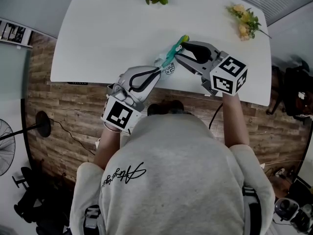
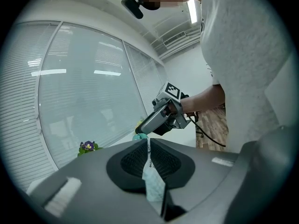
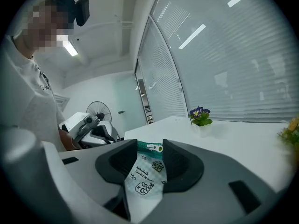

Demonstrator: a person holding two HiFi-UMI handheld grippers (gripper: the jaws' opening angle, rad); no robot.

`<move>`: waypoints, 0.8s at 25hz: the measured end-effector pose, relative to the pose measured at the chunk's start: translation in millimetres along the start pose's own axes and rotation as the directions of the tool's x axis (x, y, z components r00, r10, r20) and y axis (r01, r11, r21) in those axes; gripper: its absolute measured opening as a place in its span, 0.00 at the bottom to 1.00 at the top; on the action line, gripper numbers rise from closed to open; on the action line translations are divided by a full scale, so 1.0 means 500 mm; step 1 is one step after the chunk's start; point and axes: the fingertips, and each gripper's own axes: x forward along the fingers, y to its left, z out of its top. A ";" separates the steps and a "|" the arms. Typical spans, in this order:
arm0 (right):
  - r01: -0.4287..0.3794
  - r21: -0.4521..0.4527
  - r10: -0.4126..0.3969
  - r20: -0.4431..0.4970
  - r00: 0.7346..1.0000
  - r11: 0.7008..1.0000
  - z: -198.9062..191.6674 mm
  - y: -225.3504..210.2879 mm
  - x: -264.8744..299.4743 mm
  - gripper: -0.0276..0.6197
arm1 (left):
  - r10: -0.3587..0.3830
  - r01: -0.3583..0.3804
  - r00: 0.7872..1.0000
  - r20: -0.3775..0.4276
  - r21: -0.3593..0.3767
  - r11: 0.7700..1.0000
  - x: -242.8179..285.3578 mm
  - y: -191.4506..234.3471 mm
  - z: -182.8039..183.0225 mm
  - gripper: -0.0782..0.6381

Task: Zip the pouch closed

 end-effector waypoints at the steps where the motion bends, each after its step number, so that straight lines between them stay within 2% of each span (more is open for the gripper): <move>1: 0.009 0.012 -0.009 0.013 1.000 1.000 0.002 -0.004 -0.003 0.29 | -0.001 0.001 1.000 0.001 -0.002 1.000 0.001 0.000 0.000 0.13; 3: 0.021 0.037 -0.023 0.040 0.999 0.999 0.005 -0.012 -0.008 0.21 | -0.003 0.003 1.000 0.003 -0.004 1.000 0.003 0.000 0.000 0.13; 9: 0.020 0.050 -0.024 0.067 0.997 0.999 0.011 -0.015 -0.013 0.21 | -0.006 0.006 1.000 0.002 -0.004 1.000 0.006 0.007 -0.001 0.13; 12: 0.072 0.018 -0.074 0.084 0.994 0.997 0.020 -0.022 -0.018 0.20 | -0.006 0.006 1.000 0.004 -0.003 1.000 0.008 0.011 0.000 0.13; 14: 0.138 -0.014 -0.136 0.098 0.986 0.990 0.027 -0.032 -0.027 0.05 | -0.006 0.006 1.000 0.009 -0.003 1.000 0.008 0.013 0.000 0.13; 15: 0.152 -0.023 -0.148 0.102 0.984 0.988 0.028 -0.034 -0.029 0.05 | -0.007 0.007 1.000 0.011 -0.003 1.000 0.008 0.013 0.001 0.13; 20: 0.118 -0.005 -0.116 0.111 0.987 0.993 0.021 -0.023 -0.029 0.05 | -0.012 0.012 1.000 0.013 -0.004 1.000 0.014 0.008 0.002 0.13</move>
